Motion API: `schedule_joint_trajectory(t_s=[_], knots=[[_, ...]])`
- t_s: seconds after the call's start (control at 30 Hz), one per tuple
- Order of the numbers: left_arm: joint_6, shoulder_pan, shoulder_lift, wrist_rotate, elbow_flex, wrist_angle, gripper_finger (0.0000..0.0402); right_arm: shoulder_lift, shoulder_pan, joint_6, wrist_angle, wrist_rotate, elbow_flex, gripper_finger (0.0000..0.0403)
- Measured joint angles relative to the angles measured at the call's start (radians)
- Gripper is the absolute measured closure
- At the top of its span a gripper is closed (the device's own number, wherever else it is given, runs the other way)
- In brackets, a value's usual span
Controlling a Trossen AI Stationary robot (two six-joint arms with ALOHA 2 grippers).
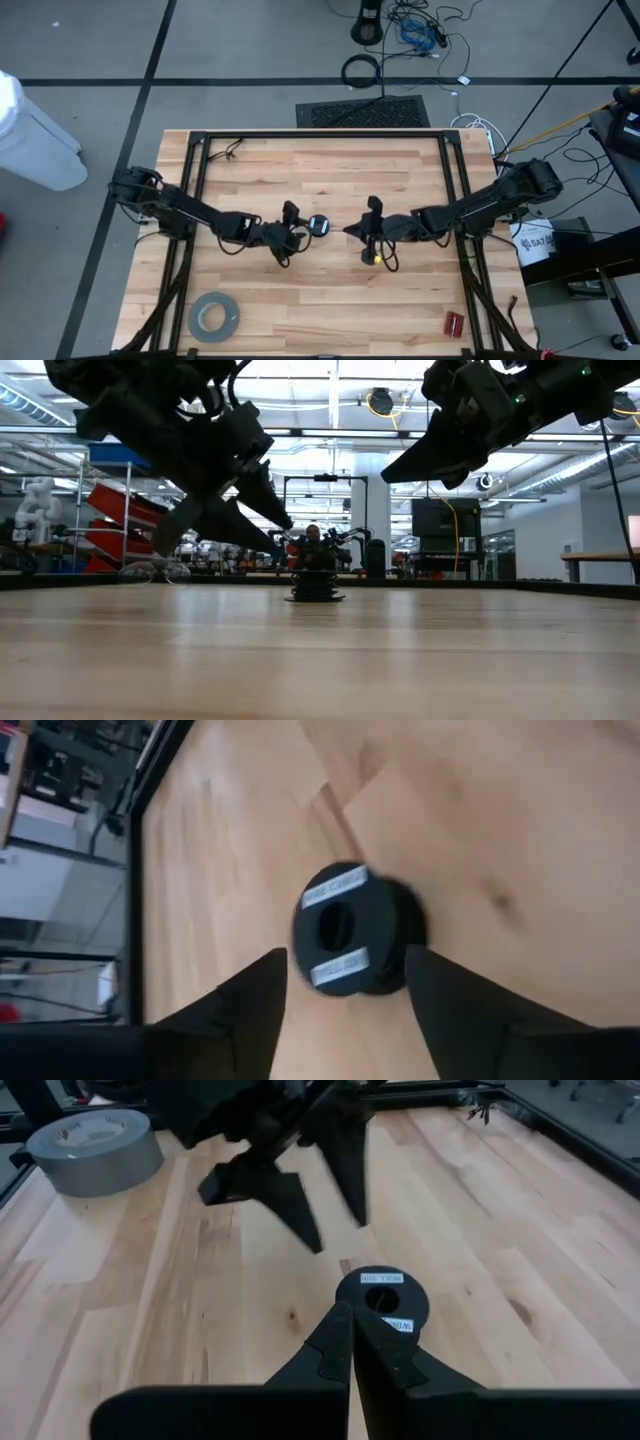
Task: Coil cords
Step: Uncoil the black wire from the spool
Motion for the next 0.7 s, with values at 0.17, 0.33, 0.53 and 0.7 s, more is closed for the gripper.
schedule_joint_trajectory(t_s=[0.17, 0.33, 0.53, 0.7], knots=[[0.106, -0.006, 0.001, -0.004, -0.006, 0.001, 0.0179, 0.037, 0.0, 0.033, 0.015, -0.001, 0.0, 0.0403], [0.223, 0.01, 0.036, -0.018, -0.006, 0.006, 0.0178, 0.075, 0.0, 0.05, 0.074, -0.001, 0.0, 0.0403], [0.348, 0.025, 0.099, -0.021, -0.007, 0.083, 0.0178, 0.093, 0.004, 0.088, 0.102, -0.001, 0.0, 0.0403], [0.409, 0.025, 0.121, -0.027, -0.007, 0.147, 0.0178, 0.095, 0.019, 0.1, 0.102, -0.001, 0.0, 0.0403]])
